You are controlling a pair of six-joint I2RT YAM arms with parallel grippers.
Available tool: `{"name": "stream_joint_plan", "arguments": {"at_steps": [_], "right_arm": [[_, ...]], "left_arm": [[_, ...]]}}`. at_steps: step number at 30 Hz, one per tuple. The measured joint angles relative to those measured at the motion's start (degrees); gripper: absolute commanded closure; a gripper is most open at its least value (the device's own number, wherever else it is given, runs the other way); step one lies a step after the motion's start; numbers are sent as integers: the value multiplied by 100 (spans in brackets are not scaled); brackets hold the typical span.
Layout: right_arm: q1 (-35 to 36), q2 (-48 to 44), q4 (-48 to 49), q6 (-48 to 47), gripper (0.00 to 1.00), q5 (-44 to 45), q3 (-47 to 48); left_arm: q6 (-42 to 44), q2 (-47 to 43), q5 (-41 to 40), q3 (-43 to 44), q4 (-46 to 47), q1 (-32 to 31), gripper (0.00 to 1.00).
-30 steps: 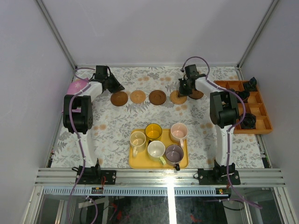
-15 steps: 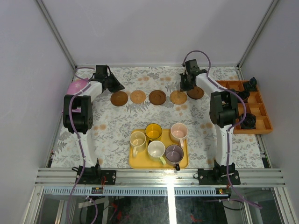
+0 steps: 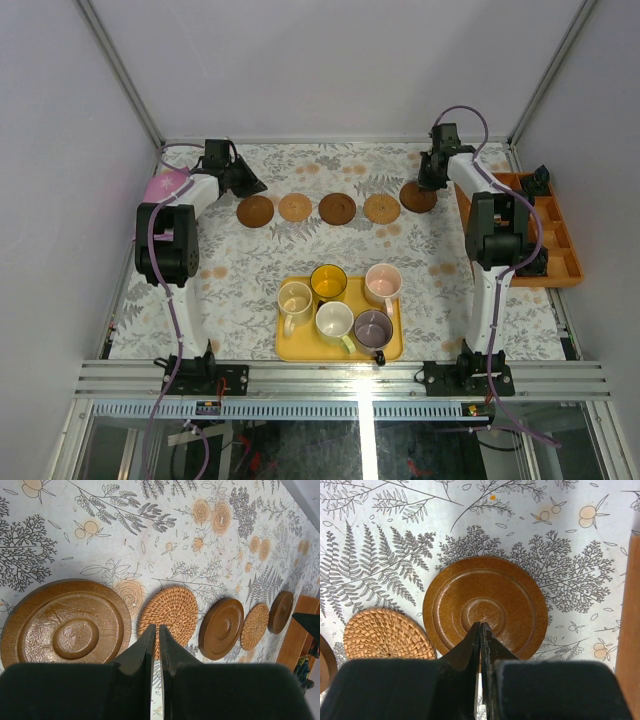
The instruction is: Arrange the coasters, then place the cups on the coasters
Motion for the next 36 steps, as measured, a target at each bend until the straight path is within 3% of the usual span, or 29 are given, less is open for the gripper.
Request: {"name": "stream_joint_plan", "arguments": {"at_steps": [23,36], "right_arm": [[-118,262,48,96,100,-52,-90],[-129,-273,293,369,100,96,-957]], "left_arm": [[42,0,175,0,20,0,94],[42,0,247,0,33,-4,93]]}}
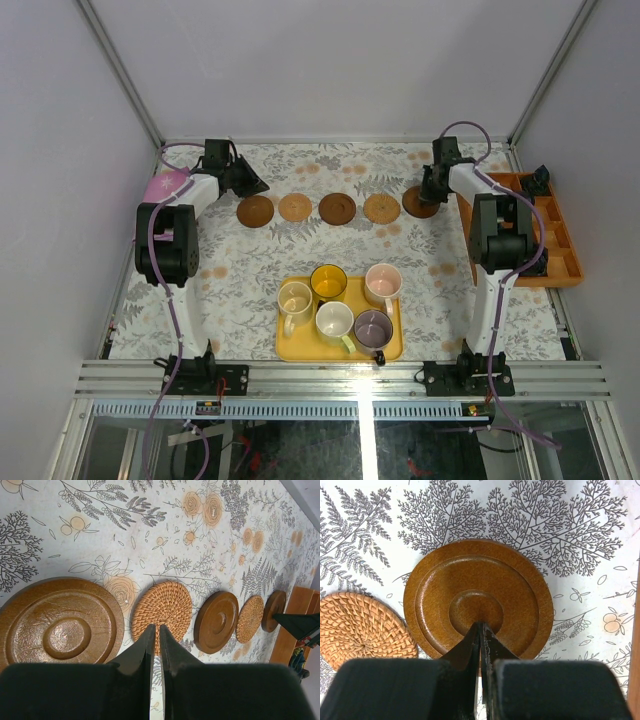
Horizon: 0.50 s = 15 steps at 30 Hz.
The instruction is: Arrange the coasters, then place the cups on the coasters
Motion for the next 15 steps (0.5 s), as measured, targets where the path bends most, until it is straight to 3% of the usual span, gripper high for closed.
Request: {"name": "stream_joint_plan", "arguments": {"at_steps": [15], "right_arm": [[0,-243,-122,125,100,341,-326]], "left_arm": [[0,2,44,0,0,0,93]]}}
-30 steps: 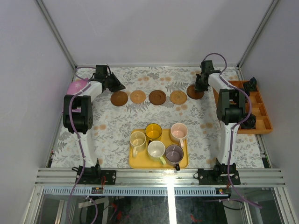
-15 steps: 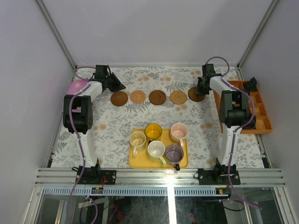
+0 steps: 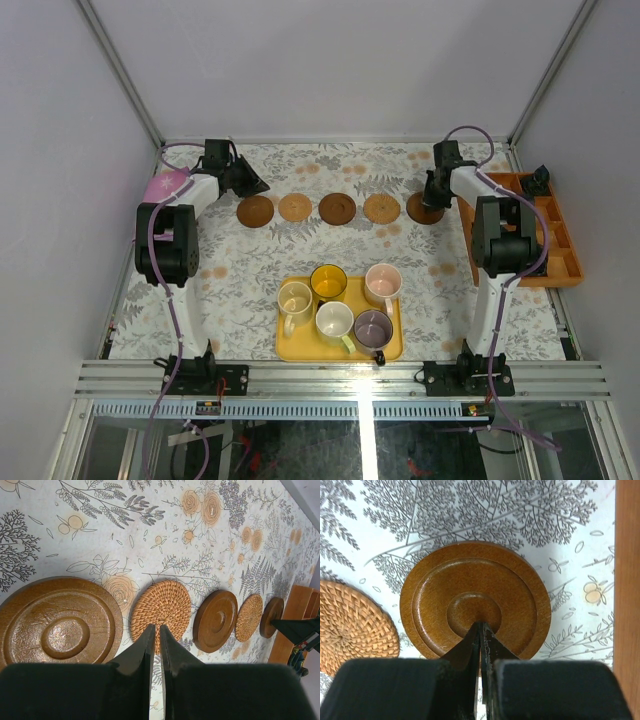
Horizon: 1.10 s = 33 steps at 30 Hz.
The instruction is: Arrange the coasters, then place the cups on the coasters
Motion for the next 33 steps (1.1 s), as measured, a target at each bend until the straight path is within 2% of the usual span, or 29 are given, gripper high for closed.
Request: {"name": "stream_joint_plan", "arguments": {"at_steps": [19,33], "right_arm": [[0,-160,-26,13,100,57,-225],[-2,-15,-289,-219,100,-9,133]], "left_arm": [[4,0,0,11,0,0,93],[13,0,2,96,-2,0,92]]}}
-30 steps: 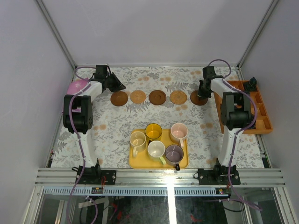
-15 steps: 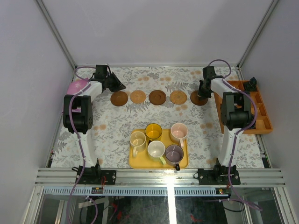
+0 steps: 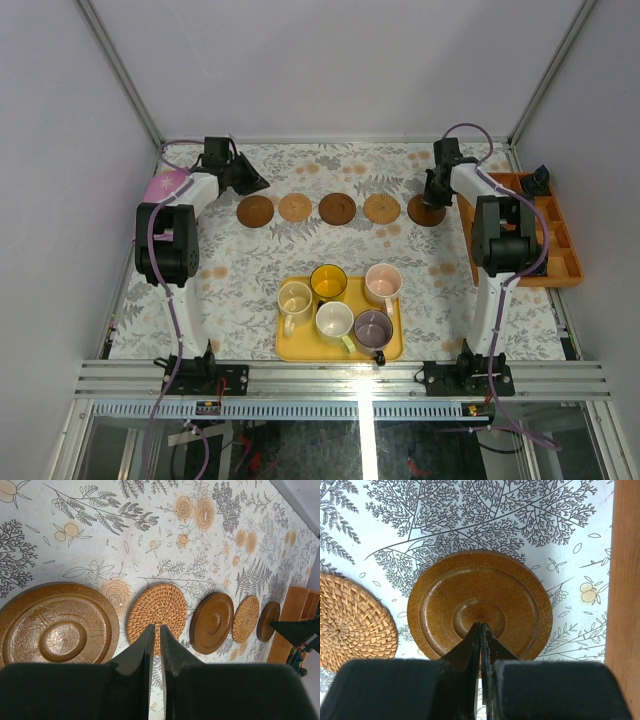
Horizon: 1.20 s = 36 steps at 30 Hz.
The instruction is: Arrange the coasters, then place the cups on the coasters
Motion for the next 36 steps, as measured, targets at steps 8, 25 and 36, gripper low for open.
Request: {"name": "stream_joint_plan", "arguments": {"at_steps": [8,25,36], "right_arm": [[0,2,-11,-83,94,-153,50],[0,-1484,782,-223,48,-328,-533],[-229,-2632,1694,208,12,-568,-706]], "left_arm": [[61,-2,-2,2,4,0,91],[332,-944,-7,-540,621,0,34],[459,-2006,-157,-1495,1423,0,17]]}}
